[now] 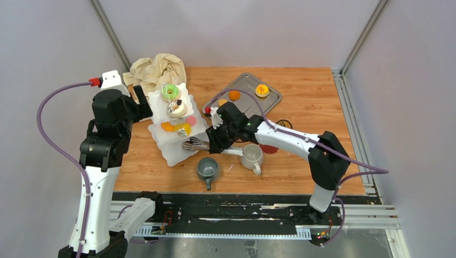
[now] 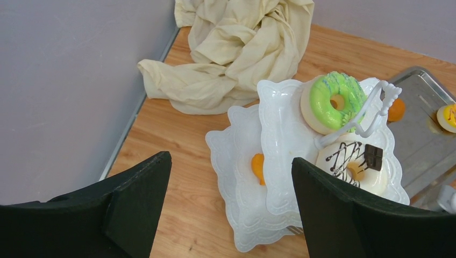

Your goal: Serve the afternoon tea

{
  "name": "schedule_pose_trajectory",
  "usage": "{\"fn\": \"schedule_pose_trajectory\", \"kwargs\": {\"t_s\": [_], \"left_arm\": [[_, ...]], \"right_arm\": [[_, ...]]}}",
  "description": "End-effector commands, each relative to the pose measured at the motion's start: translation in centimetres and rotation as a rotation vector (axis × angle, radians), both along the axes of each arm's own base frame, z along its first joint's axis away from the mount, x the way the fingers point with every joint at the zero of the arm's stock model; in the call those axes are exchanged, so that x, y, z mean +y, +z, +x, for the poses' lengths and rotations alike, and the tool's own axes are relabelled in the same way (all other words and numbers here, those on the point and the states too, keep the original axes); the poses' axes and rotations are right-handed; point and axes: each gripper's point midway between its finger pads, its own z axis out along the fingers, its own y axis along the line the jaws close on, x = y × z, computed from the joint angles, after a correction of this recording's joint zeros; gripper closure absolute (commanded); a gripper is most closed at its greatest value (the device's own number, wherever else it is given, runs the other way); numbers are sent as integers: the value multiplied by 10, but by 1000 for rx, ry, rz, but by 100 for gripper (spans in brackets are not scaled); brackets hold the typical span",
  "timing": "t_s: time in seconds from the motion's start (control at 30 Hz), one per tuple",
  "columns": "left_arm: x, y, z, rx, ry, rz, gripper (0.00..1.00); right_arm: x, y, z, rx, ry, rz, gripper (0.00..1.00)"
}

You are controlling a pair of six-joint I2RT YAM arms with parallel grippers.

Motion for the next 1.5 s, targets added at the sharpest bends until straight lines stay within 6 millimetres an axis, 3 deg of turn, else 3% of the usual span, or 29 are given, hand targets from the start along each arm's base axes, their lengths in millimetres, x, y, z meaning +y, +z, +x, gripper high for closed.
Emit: {"fn": "schedule_pose_trajectory", "kwargs": {"t_s": [0.0, 0.33, 0.6, 1.47], "left_arm": [[1, 5, 0, -40, 17, -13, 14], [-2, 10, 4, -48, 12, -13, 14], [-1, 10, 3, -37, 18, 18, 14], [-4, 13, 0, -46, 6, 31, 13]], "right_arm": [[42, 20, 5, -27, -30, 109, 78], [75, 6, 5, -27, -181, 225, 76], [98, -3, 3, -13, -190, 240, 74], [117, -5, 14, -13, -251, 252, 70]]}}
